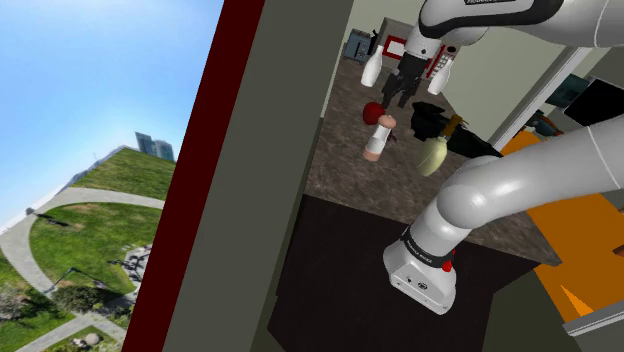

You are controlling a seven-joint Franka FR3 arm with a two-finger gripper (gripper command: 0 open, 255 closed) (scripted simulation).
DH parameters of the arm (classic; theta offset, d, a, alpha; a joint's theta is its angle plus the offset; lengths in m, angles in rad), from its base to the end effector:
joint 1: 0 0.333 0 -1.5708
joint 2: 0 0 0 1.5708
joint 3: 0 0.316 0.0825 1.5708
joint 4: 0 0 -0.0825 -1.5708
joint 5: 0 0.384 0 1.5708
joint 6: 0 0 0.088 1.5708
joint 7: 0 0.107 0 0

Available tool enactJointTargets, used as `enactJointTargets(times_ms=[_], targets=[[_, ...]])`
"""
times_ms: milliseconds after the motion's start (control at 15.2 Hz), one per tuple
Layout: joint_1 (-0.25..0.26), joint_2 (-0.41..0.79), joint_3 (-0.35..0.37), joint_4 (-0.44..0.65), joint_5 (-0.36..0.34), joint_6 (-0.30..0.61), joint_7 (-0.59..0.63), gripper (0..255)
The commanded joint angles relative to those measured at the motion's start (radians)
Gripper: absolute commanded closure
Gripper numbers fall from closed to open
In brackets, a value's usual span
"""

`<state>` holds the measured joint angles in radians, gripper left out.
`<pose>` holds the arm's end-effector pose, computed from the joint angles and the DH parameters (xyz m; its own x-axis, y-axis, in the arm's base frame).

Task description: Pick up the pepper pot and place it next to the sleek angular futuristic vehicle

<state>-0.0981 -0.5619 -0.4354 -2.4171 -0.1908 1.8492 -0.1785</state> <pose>0.3225 -0.2218 0.4856 0.9728 -0.2295 -0.0320 -0.2310 -0.9716 -0.0522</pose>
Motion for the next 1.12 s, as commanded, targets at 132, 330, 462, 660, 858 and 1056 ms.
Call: enactJointTargets(times_ms=[132, 330, 462, 660, 858, 1056], targets=[[-0.010, 0.094, -0.107, 0.023, 0.018, 0.080, -0.089, 0], [-0.004, 0.188, -0.194, 0.061, 0.057, 0.134, -0.170, 0], [-0.001, 0.223, -0.221, 0.063, 0.075, 0.163, -0.198, 0], [0.002, 0.238, -0.229, 0.034, 0.080, 0.207, -0.203, 0], [0.006, 0.257, -0.237, 0.006, 0.087, 0.250, -0.210, 0], [0.007, 0.261, -0.238, 0.001, 0.089, 0.259, -0.212, 0]])
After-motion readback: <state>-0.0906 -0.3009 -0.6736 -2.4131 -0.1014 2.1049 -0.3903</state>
